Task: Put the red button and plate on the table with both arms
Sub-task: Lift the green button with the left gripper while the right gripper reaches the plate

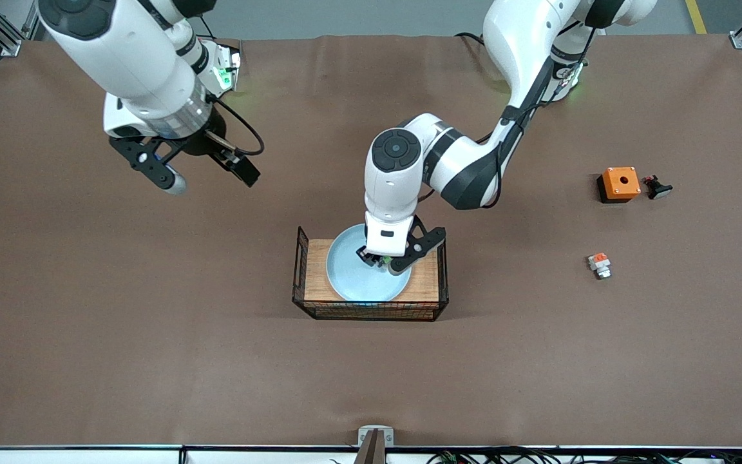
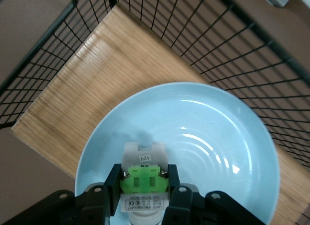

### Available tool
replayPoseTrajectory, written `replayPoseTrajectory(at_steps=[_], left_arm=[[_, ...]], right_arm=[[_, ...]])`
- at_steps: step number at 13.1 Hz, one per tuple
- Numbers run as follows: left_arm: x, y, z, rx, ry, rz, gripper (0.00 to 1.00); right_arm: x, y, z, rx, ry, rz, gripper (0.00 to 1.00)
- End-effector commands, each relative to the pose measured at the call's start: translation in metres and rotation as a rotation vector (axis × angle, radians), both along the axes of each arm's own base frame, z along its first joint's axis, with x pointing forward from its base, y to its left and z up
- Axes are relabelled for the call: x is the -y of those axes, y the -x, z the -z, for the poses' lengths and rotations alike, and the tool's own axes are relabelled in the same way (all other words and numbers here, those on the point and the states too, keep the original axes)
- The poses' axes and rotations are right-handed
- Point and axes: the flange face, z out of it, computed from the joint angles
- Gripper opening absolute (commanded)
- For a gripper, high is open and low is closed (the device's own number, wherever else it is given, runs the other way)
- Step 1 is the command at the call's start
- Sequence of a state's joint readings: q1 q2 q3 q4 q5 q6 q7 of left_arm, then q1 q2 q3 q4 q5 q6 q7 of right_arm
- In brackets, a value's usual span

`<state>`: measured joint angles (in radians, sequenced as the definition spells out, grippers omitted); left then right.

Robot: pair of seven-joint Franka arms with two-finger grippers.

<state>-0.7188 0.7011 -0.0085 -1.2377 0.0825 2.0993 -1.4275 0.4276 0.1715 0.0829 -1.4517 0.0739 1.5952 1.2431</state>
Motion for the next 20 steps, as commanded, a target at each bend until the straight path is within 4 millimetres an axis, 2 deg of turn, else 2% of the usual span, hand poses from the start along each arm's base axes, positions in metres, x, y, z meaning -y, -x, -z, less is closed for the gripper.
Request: replayPoseTrajectory(at_steps=[1,3,4,6,8,9,12,15,16,17,20], left_arm=[[-0.031,0.004,-0.079,-0.002,-0.043,0.032,0.00],[-0.066,0.003,-0.133,-0.004,-0.055,0.049,0.00],[-0.087,-0.001,-0.154,-0.005,-0.059,0.056,0.00],[-0.134,-0.013,-0.182,-0.013,-0.080,0.082,0.00],[-0.198,-0.036,-0.190,-0.019,-0.101,0.120,0.00],[-0.229,-0.045,-0.185,-0.052,-0.107,0.146,0.00],[-0.318,-0.068,-0.158,-0.125,-0.138,0.262,0.00],[-0.405,-0.087,-0.130,-0.146,-0.137,0.252,0.00],[-0.422,-0.089,-0.114,-0.158,-0.138,0.269,0.00],[-0.454,-0.091,-0.095,-0.153,-0.137,0.266,0.00],[-0.525,-0.087,-0.028,-0.126,-0.141,0.298,0.01]], right_arm=[[-0.029,0.002,0.019,-0.019,-0.006,0.087,1.00],[-0.054,0.003,0.036,-0.020,-0.005,0.169,0.99],[-0.072,0.005,0.046,-0.013,-0.010,0.241,0.99],[-0.097,0.003,0.066,-0.004,-0.020,0.390,0.99],[-0.126,0.006,0.089,0.009,-0.031,0.489,0.99],[-0.137,0.005,0.099,0.018,-0.044,0.550,0.99],[-0.160,0.000,0.130,0.062,-0.050,0.586,0.98],[-0.177,-0.006,0.161,0.095,-0.010,0.612,0.98],[-0.180,-0.007,0.165,0.101,-0.017,0.610,0.98],[-0.180,-0.010,0.171,0.102,-0.018,0.614,0.98],[-0.181,-0.016,0.191,0.107,-0.023,0.616,0.97]])
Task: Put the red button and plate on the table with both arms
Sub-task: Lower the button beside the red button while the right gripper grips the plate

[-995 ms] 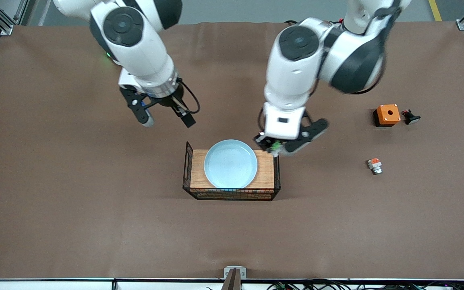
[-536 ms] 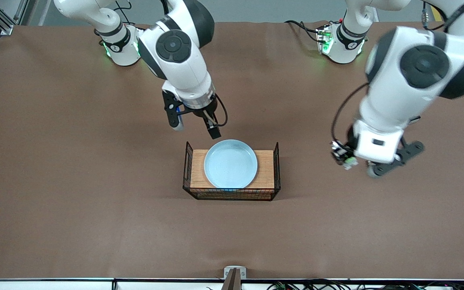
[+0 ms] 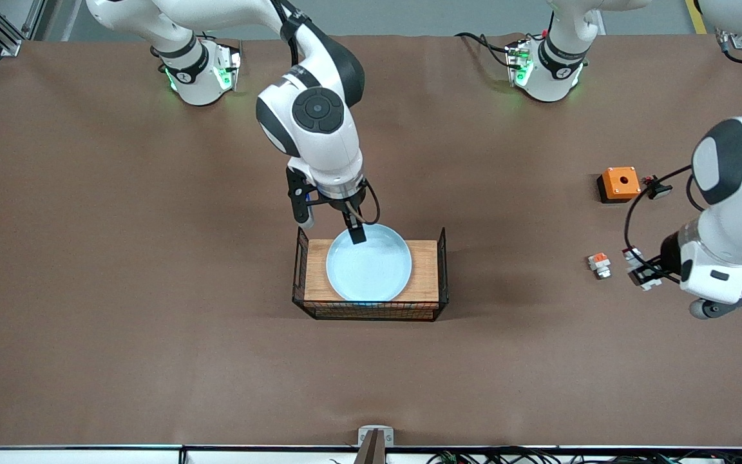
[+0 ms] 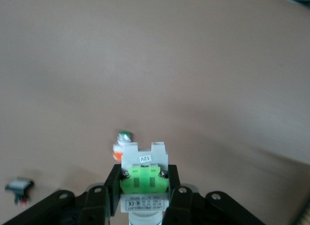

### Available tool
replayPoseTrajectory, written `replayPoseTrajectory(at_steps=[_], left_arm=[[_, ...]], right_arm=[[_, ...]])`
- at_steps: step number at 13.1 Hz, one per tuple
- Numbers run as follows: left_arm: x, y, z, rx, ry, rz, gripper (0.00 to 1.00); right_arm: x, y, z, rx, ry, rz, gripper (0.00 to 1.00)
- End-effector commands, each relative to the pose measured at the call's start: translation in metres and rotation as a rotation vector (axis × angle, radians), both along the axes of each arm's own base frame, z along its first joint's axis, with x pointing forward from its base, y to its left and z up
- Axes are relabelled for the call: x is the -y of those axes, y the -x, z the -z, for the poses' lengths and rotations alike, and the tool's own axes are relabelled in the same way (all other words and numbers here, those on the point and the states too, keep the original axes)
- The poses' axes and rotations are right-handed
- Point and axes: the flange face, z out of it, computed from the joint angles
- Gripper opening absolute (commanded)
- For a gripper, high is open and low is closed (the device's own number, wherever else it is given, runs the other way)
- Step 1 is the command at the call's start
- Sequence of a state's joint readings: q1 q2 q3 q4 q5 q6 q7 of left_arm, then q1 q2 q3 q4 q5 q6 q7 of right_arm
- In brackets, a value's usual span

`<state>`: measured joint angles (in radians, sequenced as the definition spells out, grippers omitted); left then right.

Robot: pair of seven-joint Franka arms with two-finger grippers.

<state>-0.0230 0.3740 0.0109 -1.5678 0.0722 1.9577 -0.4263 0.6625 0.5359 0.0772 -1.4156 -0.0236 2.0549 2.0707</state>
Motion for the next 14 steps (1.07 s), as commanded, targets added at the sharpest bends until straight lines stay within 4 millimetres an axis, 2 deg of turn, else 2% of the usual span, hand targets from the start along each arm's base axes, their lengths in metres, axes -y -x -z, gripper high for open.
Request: replayPoseTrajectory(at_steps=[1,3,5,7,9,11,12,13,14], left_arm=[[-0.045,0.019,0.065,0.028,0.016,0.035,0.01],[-0.058,0.026,0.119,0.080,0.008,0.073,0.01],[-0.080,0.027,0.153,0.075,0.006,0.085,0.01],[-0.090,0.029,0.182,0.055,0.007,0.095,0.03],[-0.095,0.030,0.200,0.045,0.005,0.142,0.03],[-0.116,0.035,0.216,0.039,0.003,0.188,0.03],[-0.120,0.036,0.224,0.045,0.001,0.208,0.04],[-0.128,0.037,0.232,0.044,0.001,0.206,0.05],[-0.129,0.038,0.234,0.042,0.001,0.209,0.12]], right_arm=[[-0.008,-0.007,0.017,0.018,0.008,0.013,0.95],[-0.014,-0.005,0.025,0.026,0.014,-0.001,0.92],[-0.015,-0.003,0.036,0.020,0.029,-0.010,0.90],[-0.020,0.000,0.043,0.016,0.035,-0.019,0.85],[-0.021,0.000,0.050,0.012,0.042,-0.020,0.74],[-0.022,0.002,0.053,0.011,0.048,-0.027,0.65],[-0.027,0.006,0.053,0.013,0.050,-0.038,0.59],[-0.028,0.006,0.053,0.014,0.050,-0.039,0.53],[-0.028,0.007,0.054,0.012,0.051,-0.039,0.47]])
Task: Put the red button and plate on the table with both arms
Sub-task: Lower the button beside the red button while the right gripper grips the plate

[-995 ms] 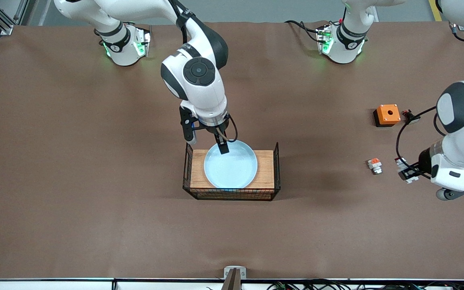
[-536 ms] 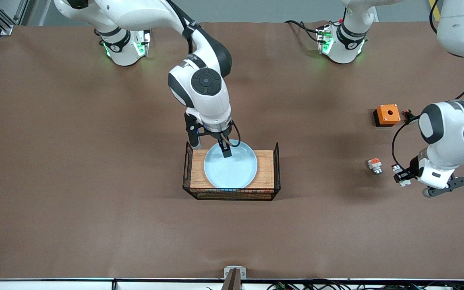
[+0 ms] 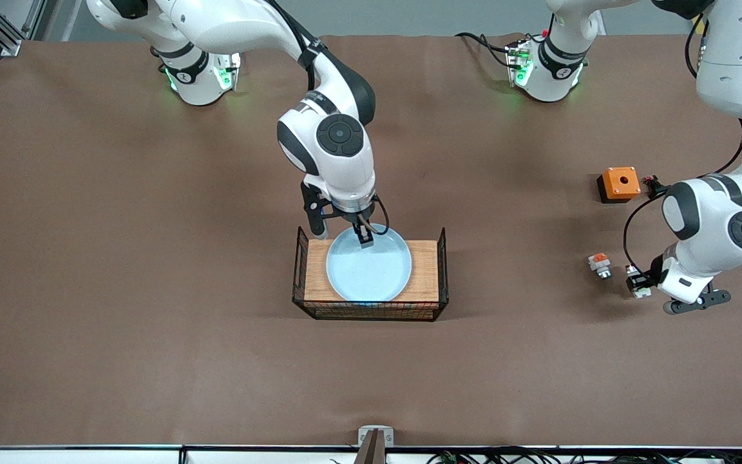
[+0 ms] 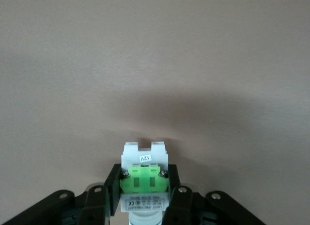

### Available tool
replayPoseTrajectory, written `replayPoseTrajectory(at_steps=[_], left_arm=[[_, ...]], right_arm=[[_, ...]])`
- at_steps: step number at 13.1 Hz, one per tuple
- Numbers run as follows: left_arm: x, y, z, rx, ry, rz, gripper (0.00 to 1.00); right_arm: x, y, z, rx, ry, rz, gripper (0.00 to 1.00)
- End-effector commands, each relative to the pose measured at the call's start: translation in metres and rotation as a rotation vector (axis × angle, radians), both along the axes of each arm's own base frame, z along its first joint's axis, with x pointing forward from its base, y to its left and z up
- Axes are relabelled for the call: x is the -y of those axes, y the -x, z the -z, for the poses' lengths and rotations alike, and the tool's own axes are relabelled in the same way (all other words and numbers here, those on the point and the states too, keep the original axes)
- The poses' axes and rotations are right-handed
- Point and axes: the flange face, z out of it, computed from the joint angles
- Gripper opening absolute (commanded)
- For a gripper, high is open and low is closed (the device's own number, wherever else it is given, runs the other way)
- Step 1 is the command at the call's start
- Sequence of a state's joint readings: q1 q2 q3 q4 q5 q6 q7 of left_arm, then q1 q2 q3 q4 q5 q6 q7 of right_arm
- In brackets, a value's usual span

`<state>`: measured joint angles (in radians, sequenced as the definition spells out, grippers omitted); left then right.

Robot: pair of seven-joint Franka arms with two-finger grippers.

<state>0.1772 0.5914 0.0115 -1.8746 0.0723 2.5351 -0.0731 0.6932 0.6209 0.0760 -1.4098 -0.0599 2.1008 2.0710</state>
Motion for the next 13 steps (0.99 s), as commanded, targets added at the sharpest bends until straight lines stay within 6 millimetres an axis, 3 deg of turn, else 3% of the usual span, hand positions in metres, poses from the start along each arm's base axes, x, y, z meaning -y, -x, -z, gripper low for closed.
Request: replayPoseTrajectory(at_steps=[1,2,3,4,6,11,13], left_arm=[[-0.004,0.000,0.005,0.014,-0.002,0.024,0.26],[0.000,-0.001,0.004,0.015,-0.001,0.030,0.52],[0.001,-0.004,-0.002,0.026,-0.003,0.033,0.86],[0.003,-0.008,-0.016,0.044,-0.006,0.032,0.99],[0.014,-0.017,-0.063,0.060,0.000,0.044,1.00],[0.035,-0.031,-0.196,-0.001,0.009,0.059,1.00],[0.039,-0.026,-0.253,-0.009,0.007,0.057,1.00]], right_arm=[[-0.008,0.001,-0.001,0.018,0.009,0.003,0.40],[-0.008,0.001,-0.001,0.021,0.012,-0.002,0.34],[-0.008,0.001,-0.001,0.032,0.022,-0.011,0.31],[-0.015,0.007,-0.001,0.047,0.039,-0.039,0.23],[-0.018,0.010,0.000,0.063,0.056,-0.062,0.05],[-0.012,0.002,-0.005,0.065,0.044,-0.042,0.02],[-0.014,0.004,-0.010,0.064,0.040,-0.037,0.02]])
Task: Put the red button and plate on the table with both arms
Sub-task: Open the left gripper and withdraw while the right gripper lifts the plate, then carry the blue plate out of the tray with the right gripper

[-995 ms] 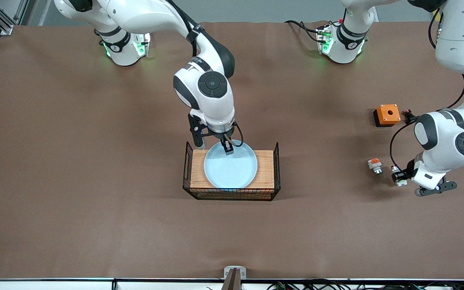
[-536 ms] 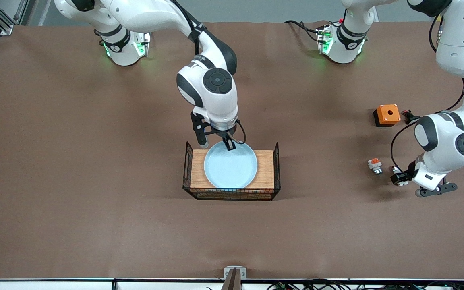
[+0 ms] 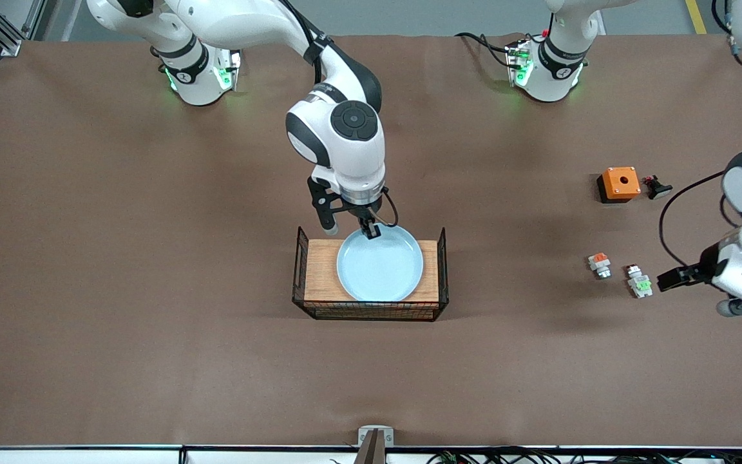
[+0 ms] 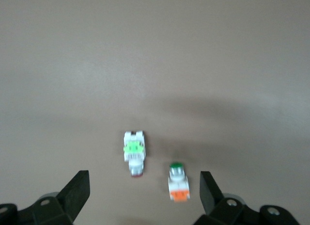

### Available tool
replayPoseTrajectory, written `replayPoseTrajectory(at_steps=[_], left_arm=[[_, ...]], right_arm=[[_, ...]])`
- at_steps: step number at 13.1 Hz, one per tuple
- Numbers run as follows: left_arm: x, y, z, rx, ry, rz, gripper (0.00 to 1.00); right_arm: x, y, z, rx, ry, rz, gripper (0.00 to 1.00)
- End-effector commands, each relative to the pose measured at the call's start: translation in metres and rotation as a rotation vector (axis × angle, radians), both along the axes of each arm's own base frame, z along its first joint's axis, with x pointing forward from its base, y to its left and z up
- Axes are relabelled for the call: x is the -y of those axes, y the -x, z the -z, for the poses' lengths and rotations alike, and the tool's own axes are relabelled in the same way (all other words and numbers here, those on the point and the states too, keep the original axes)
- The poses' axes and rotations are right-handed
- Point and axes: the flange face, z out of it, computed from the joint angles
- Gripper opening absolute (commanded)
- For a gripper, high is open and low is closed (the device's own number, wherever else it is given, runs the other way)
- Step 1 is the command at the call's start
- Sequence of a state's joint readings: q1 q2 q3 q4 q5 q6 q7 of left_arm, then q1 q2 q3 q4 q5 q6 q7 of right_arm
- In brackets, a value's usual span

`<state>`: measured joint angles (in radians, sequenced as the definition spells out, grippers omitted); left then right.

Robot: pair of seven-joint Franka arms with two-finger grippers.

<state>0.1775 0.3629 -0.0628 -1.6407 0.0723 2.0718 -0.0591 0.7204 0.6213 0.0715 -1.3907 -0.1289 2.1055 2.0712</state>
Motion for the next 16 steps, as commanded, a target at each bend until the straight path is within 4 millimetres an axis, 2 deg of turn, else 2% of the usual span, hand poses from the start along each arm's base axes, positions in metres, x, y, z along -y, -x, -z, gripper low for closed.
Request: replayPoseTrajectory(at_steps=[1,4,7,9,12,13,16], left_arm=[[0.008,0.010,-0.072,0.006,-0.005,0.008,1.00],[0.033,0.039,-0.139,0.030,-0.011,0.035,1.00],[0.041,0.061,-0.184,0.016,-0.012,0.045,1.00],[0.044,0.070,-0.208,-0.016,-0.006,0.046,1.00],[0.066,0.101,-0.234,-0.038,-0.009,0.063,1.00],[0.078,0.112,-0.236,-0.067,-0.011,0.079,1.00],[0.088,0.136,-0.244,-0.077,-0.019,0.088,1.00]], right_arm=[[-0.003,-0.002,-0.012,0.004,-0.001,0.017,0.02],[-0.003,0.008,-0.046,-0.029,0.034,0.015,0.02],[0.008,0.020,-0.089,-0.064,0.038,0.020,0.01],[0.025,0.027,-0.119,-0.089,0.071,-0.030,0.00],[0.074,0.029,-0.181,-0.144,0.081,-0.172,0.00],[0.097,0.026,-0.197,-0.159,0.095,-0.216,0.00],[0.170,0.007,-0.226,-0.213,0.119,-0.373,0.00]])
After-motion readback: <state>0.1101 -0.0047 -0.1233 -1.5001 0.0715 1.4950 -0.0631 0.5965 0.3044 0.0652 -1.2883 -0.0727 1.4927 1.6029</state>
